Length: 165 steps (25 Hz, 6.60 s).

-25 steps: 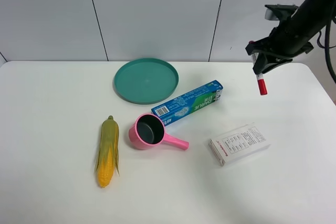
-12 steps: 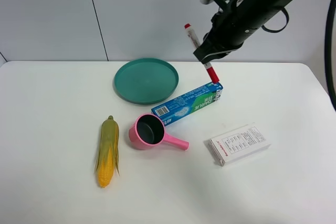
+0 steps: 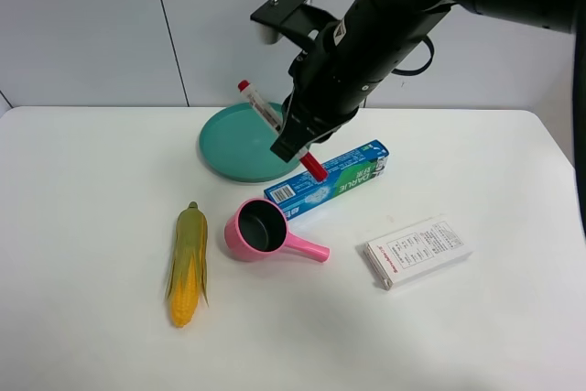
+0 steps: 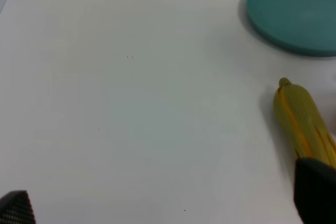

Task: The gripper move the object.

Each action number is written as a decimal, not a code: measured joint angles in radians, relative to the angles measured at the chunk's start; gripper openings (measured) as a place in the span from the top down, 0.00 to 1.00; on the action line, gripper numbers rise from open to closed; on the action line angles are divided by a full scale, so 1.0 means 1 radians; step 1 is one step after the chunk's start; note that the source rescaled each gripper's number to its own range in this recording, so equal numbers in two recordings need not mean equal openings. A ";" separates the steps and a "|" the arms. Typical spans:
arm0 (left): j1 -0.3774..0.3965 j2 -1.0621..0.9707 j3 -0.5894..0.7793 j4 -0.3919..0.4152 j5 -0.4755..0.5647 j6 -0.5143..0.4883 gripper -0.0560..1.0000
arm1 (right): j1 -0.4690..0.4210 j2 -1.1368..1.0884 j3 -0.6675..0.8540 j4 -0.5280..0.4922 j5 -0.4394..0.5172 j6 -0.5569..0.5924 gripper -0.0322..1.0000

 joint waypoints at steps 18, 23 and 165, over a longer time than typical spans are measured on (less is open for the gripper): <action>0.000 0.000 0.000 0.000 0.000 0.000 0.00 | 0.235 0.193 0.000 -0.141 0.159 -0.047 0.97; 0.000 0.000 0.000 0.000 0.000 0.000 0.00 | 0.260 0.238 0.000 -0.141 0.161 -0.083 0.97; 0.000 0.000 0.000 0.000 0.000 0.000 0.00 | -0.651 -0.245 0.001 -0.279 0.242 0.317 0.00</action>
